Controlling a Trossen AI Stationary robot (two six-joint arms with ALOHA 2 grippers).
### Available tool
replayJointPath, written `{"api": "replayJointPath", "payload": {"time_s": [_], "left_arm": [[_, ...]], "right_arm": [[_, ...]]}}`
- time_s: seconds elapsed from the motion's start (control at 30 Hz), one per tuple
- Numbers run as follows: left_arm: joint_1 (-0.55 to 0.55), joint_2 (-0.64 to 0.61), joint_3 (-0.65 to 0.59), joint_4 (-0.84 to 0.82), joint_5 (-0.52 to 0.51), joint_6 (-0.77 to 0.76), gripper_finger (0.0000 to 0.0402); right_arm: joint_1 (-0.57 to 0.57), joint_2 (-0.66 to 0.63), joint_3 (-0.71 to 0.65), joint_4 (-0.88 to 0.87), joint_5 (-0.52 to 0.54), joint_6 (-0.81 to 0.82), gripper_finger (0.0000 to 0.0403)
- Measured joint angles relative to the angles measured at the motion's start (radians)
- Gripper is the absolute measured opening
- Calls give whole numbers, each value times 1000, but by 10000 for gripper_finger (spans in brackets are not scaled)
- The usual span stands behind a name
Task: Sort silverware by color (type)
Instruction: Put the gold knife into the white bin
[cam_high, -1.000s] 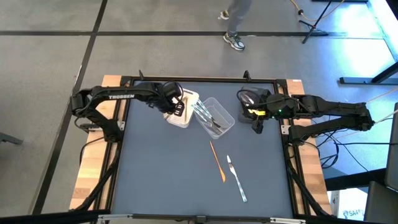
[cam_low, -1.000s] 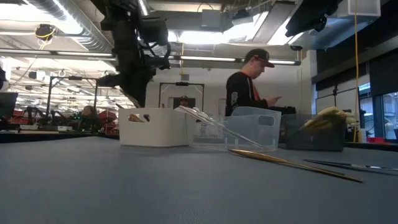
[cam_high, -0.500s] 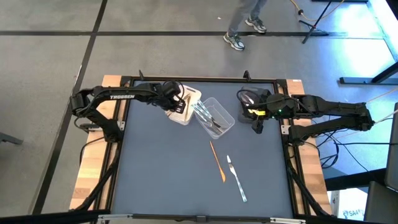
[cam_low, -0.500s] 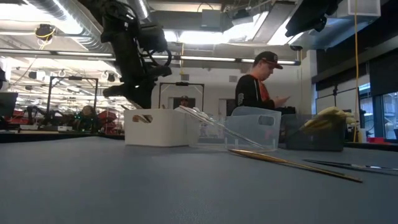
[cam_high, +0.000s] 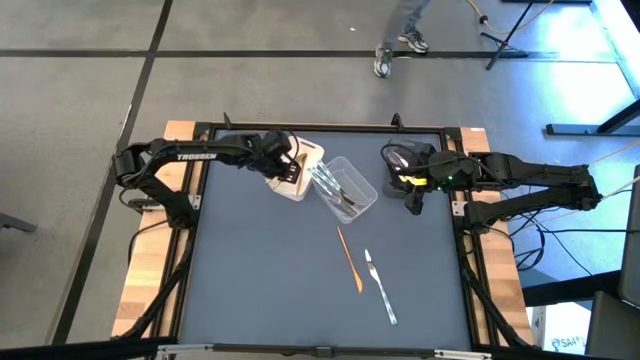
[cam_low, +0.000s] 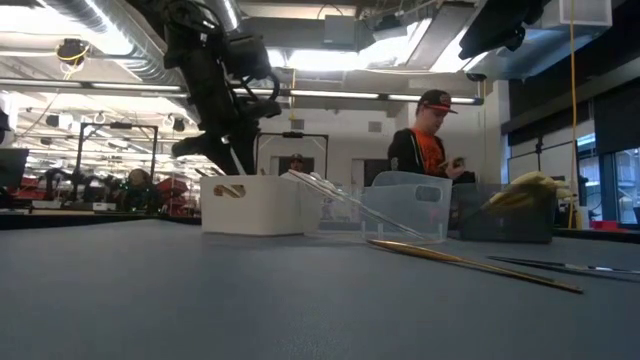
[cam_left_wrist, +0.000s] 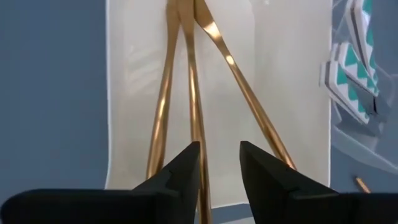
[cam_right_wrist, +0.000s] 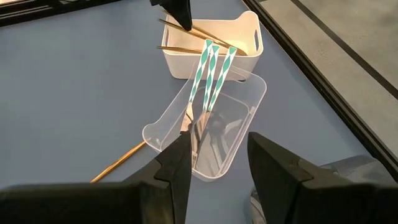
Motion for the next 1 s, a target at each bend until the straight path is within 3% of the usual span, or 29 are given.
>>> {"api": "replayJointPath", "payload": {"time_s": [0.3, 0.53, 0.67, 0.83, 1.0], "left_arm": [[-26, -71, 0, 11, -23, 80, 106], [-86, -214, 0, 29, -141, 191, 106], [-179, -285, 0, 34, -225, 389, 106], [-324, -289, 0, 48, -228, 559, 106], [-454, -263, 0, 87, -229, 649, 106]], "right_arm": [[0, 0, 0, 8, 0, 2, 143], [0, 0, 0, 36, -1, 39, 143], [0, 19, 0, 81, -26, 154, 143], [27, 78, 0, 144, -73, 277, 143], [119, 169, 0, 236, -9, 329, 143]]}}
